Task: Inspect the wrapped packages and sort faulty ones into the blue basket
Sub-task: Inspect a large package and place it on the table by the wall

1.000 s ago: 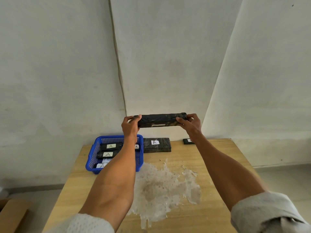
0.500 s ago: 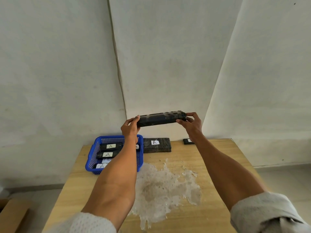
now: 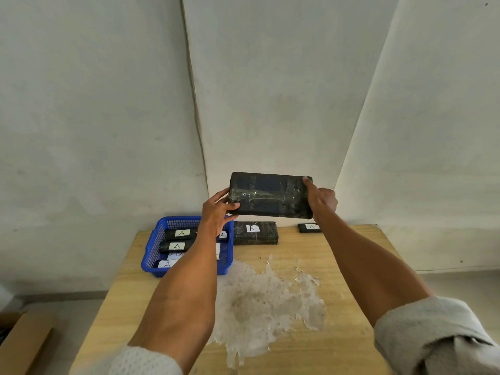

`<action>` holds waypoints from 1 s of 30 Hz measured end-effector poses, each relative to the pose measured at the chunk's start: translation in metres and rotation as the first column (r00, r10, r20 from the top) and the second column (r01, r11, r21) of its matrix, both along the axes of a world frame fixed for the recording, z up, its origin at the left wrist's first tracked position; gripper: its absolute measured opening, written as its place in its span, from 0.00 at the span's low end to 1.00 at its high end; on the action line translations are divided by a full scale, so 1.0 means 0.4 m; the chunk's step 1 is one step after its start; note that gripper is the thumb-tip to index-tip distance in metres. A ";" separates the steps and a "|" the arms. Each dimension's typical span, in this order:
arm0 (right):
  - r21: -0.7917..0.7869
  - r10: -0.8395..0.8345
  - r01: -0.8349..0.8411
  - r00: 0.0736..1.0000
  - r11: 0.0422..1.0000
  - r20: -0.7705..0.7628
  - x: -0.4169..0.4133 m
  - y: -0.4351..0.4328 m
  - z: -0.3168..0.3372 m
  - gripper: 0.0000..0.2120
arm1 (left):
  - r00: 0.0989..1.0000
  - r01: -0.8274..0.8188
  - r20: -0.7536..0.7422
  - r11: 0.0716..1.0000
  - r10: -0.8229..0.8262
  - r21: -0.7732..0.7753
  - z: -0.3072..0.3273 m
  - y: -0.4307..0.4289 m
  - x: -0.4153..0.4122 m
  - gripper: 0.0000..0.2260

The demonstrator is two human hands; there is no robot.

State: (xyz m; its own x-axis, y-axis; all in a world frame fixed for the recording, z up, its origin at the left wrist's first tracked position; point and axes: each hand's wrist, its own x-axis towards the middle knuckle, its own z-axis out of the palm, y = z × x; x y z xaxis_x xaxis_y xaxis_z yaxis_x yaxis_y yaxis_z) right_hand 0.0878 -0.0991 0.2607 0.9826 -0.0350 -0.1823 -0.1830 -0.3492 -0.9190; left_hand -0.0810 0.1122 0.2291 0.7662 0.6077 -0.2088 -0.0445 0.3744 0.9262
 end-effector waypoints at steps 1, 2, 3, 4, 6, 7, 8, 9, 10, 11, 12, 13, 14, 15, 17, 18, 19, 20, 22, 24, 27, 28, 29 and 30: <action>-0.010 -0.010 0.010 1.000 1.000 0.007 0.000 -0.001 0.005 0.30 | 1.000 -0.005 0.004 1.000 0.005 -0.004 -0.004 -0.001 -0.003 0.28; -0.026 -0.014 0.014 1.000 1.000 0.016 0.001 -0.001 0.007 0.30 | 1.000 -0.010 0.009 1.000 0.010 -0.002 -0.007 -0.004 -0.006 0.28; -0.043 -0.014 0.015 1.000 0.999 0.023 0.001 -0.002 0.008 0.30 | 1.000 -0.013 0.014 1.000 0.012 0.005 -0.012 -0.006 -0.006 0.28; -0.054 -0.013 0.014 0.999 0.998 0.030 0.002 -0.002 0.007 0.30 | 1.000 -0.013 0.019 1.000 0.013 0.011 -0.015 -0.009 -0.006 0.28; -0.065 -0.014 0.017 0.999 0.998 0.043 -0.001 -0.003 0.006 0.30 | 1.000 -0.013 0.021 1.000 0.013 0.014 -0.019 -0.012 -0.008 0.28; -0.065 -0.015 0.018 0.999 0.998 0.047 -0.002 -0.001 0.005 0.30 | 1.000 -0.014 0.021 1.000 0.014 0.015 -0.019 -0.012 -0.010 0.28; -0.063 -0.017 0.020 0.999 0.998 0.047 -0.002 0.001 0.004 0.30 | 1.000 -0.013 0.022 1.000 0.013 0.020 -0.019 -0.012 -0.012 0.29; -0.063 -0.020 0.023 0.999 0.998 0.045 -0.001 0.001 0.002 0.30 | 1.000 -0.012 0.023 1.000 0.011 0.028 -0.017 -0.012 -0.012 0.29; -0.068 -0.021 0.025 0.999 0.997 0.049 -0.001 0.002 0.002 0.30 | 1.000 -0.012 0.022 0.999 0.011 0.036 -0.016 -0.012 -0.012 0.28; -0.074 -0.022 0.026 0.998 0.997 0.052 -0.002 0.002 0.003 0.30 | 1.000 -0.014 0.017 0.999 0.013 0.041 -0.016 -0.012 -0.010 0.28; -0.080 -0.020 0.025 0.998 0.997 0.062 -0.001 0.002 0.001 0.30 | 1.000 -0.022 0.007 0.999 0.022 0.042 -0.014 -0.012 -0.009 0.28; -0.081 -0.009 0.015 0.998 0.997 0.069 -0.001 0.003 0.000 0.30 | 0.999 -0.040 -0.009 0.998 0.040 0.039 -0.011 -0.010 -0.006 0.27; -0.080 0.025 -0.018 0.997 0.997 0.078 0.001 0.004 -0.005 0.29 | 0.997 -0.063 -0.030 0.998 0.064 0.031 -0.007 -0.009 -0.001 0.26; -0.071 0.091 -0.085 0.992 0.994 0.083 -0.002 0.004 -0.008 0.29 | 0.994 -0.091 -0.055 0.996 0.092 0.018 -0.003 -0.007 0.005 0.23; -0.019 0.289 -0.288 0.955 0.957 0.071 -0.011 0.001 -0.017 0.33 | 0.979 -0.160 -0.134 0.987 0.156 -0.016 0.010 -0.005 0.020 0.17; 0.010 0.384 -0.385 0.921 0.923 0.062 -0.013 -0.003 -0.024 0.37 | 0.961 -0.206 -0.192 0.978 0.198 -0.022 0.019 -0.004 0.027 0.18; 0.032 0.458 -0.461 0.887 0.887 0.060 -0.019 -0.009 -0.033 0.40 | 0.936 -0.258 -0.252 0.966 0.247 -0.012 0.029 -0.002 0.033 0.20; 0.034 0.506 -0.509 0.860 0.860 0.071 -0.023 -0.013 -0.042 0.42 | 0.904 -0.309 -0.308 0.951 0.298 0.012 0.038 0.000 0.038 0.21; -0.003 0.523 -0.526 0.845 0.850 0.114 -0.035 -0.020 -0.055 0.44 | 0.850 -0.378 -0.367 0.923 0.377 0.071 0.050 0.000 0.045 0.23; -0.021 0.508 -0.512 0.845 0.859 0.164 -0.044 -0.025 -0.064 0.43 | 0.837 -0.399 -0.364 0.911 0.408 0.102 0.055 0.001 0.051 0.22; -0.031 0.473 -0.476 0.861 0.879 0.189 -0.045 -0.032 -0.074 0.42 | 0.842 -0.382 -0.363 0.916 0.399 0.121 0.058 -0.001 0.058 0.22; -0.026 0.463 -0.467 0.866 0.884 0.187 -0.042 -0.034 -0.077 0.42 | 0.842 -0.379 -0.364 0.917 0.398 0.125 0.057 -0.002 0.061 0.23; -0.027 0.460 -0.464 0.869 0.886 0.183 -0.038 -0.037 -0.078 0.43 | 0.843 -0.379 -0.362 0.917 0.399 0.127 0.054 -0.002 0.064 0.22; -0.029 0.460 -0.463 0.868 0.886 0.186 -0.033 -0.038 -0.079 0.43 | 0.843 -0.381 -0.358 0.915 0.401 0.129 0.052 -0.002 0.066 0.22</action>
State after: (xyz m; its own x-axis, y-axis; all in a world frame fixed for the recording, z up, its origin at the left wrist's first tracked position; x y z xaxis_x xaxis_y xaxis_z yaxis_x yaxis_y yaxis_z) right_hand 0.0746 -0.1145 0.2291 0.9018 0.4322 0.0042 0.1662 -0.3378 -0.9264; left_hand -0.0547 0.1114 0.2500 0.3348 0.8580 -0.3895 0.1715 0.3510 0.9206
